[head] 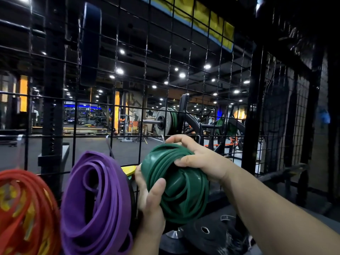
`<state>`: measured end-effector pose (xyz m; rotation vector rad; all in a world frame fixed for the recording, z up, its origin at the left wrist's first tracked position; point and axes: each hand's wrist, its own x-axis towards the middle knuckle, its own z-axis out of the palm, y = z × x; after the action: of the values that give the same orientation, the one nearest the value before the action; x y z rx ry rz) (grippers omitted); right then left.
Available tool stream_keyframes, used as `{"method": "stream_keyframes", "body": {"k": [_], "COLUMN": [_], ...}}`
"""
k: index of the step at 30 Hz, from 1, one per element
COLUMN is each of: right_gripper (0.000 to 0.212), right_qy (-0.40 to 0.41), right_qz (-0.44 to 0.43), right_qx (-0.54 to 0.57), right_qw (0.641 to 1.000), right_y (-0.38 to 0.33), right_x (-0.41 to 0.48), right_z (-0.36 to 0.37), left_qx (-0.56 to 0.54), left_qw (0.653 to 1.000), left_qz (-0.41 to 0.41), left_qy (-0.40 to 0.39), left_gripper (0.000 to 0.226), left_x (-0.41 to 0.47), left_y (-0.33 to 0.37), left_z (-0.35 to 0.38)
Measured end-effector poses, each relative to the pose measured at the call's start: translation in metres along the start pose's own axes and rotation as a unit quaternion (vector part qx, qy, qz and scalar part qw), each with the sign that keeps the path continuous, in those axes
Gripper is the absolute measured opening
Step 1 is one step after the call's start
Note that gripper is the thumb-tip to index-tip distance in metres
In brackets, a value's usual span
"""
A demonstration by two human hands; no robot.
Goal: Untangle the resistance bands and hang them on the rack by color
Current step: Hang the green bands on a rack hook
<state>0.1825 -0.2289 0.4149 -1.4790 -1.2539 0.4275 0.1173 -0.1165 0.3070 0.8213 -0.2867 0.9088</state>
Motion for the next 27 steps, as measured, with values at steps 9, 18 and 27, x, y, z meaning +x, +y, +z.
{"method": "stream_keyframes", "body": {"k": [9,18,27], "right_gripper": [0.055,0.052,0.047], "right_qy": [0.084,0.094,0.098], "right_qz": [0.02,0.038,0.057], "right_qx": [0.103,0.031,0.023], "right_qw": [0.991,0.994,0.993], "right_y": [0.022,0.014,0.01], "right_x": [0.013,0.012,0.016], "right_z": [0.002,-0.001,-0.002], "left_qx": [0.012,-0.004,-0.008], "left_qw": [0.995,0.995,0.989], "left_qz": [-0.036,-0.051,-0.093], "left_qy": [0.087,0.091,0.115], "left_gripper": [0.089,0.089,0.088], "left_x": [0.004,0.007,0.009], "left_y": [0.003,0.008,0.012], "left_z": [0.007,0.012,0.01]}}
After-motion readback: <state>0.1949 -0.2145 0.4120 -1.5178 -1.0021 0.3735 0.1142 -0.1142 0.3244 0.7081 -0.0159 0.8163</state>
